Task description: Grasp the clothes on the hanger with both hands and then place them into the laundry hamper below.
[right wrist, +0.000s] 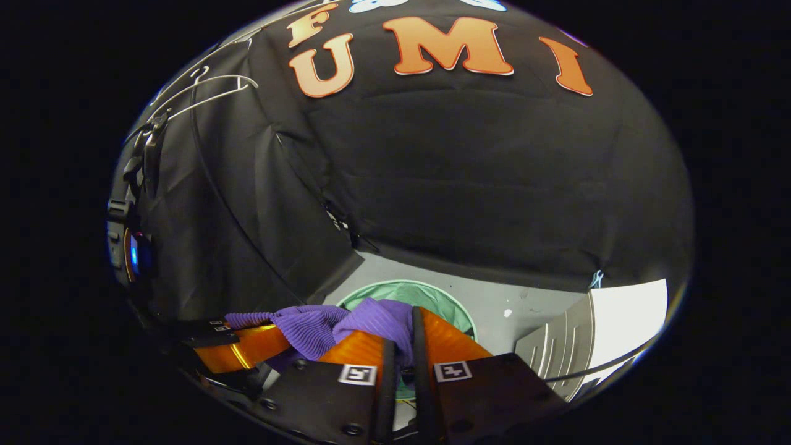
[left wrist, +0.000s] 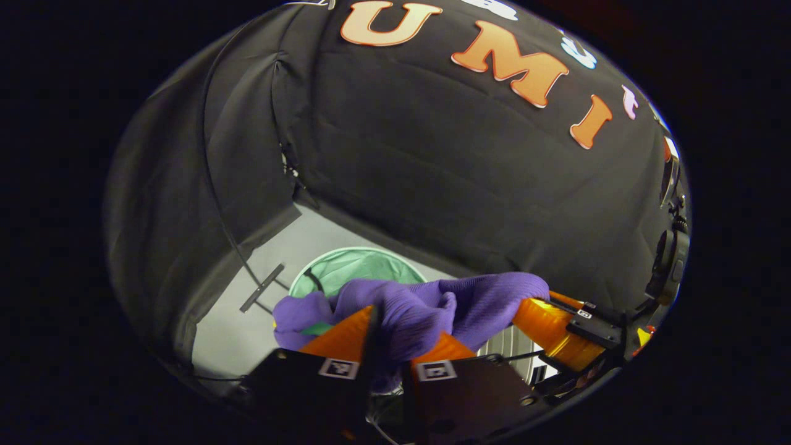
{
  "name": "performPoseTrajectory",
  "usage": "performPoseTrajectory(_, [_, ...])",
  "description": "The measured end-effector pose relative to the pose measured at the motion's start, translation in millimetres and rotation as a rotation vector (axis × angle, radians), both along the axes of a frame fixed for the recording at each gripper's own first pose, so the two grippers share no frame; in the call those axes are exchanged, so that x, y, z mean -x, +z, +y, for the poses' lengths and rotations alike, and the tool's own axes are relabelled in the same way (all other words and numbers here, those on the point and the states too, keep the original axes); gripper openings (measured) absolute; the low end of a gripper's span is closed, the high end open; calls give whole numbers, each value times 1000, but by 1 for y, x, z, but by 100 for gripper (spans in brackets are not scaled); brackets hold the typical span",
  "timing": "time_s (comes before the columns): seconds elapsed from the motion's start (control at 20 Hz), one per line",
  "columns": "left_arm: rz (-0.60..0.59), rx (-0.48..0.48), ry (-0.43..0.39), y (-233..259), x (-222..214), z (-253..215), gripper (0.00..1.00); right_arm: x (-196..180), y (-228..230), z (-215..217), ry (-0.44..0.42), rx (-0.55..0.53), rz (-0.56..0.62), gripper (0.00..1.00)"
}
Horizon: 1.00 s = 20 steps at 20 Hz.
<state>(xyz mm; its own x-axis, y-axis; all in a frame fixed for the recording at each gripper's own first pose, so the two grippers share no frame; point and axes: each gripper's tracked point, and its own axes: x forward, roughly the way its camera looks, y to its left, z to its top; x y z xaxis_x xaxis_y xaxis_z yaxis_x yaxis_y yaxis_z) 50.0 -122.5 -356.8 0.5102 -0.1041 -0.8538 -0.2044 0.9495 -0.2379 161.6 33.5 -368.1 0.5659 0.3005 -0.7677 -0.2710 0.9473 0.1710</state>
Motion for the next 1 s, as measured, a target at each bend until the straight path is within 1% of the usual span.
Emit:
performPoseTrajectory(0.1, [17,-22,20,-9,2,10,67,2,0,1,11,10,2,77])
performPoseTrajectory(0.15, [20,-9,40,-14,2,10,83,2,3,-1,15,20,-11,100])
performPoseTrajectory(0.2, [18,7,61,-8,5,10,100,0,7,1,24,18,-22,100])
performPoseTrajectory(0.25, [12,14,77,-7,5,14,98,0,8,3,33,21,-32,92])
performPoseTrajectory(0.3, [-5,19,87,-3,2,16,98,0,11,5,41,22,-40,91])
performPoseTrajectory(0.35, [-26,22,93,2,0,16,98,-1,13,6,48,20,-45,99])
performPoseTrajectory(0.4, [-44,16,93,6,-3,16,93,0,14,7,52,20,-50,99])
performPoseTrajectory(0.45, [-59,5,90,8,-3,16,98,0,16,7,53,19,-57,99])
performPoseTrajectory(0.7, [-100,-5,86,21,-6,16,98,0,24,3,38,1,-78,99])
performPoseTrajectory(0.85, [-192,-26,78,51,-17,19,98,-8,54,0,27,-17,-152,99])
performPoseTrajectory(0.95, [-280,-69,79,80,-28,26,98,-16,83,-1,12,-44,-217,98])
performPoseTrajectory(1.0, [-330,-97,84,99,-35,32,100,-21,98,-3,10,-48,-254,98])
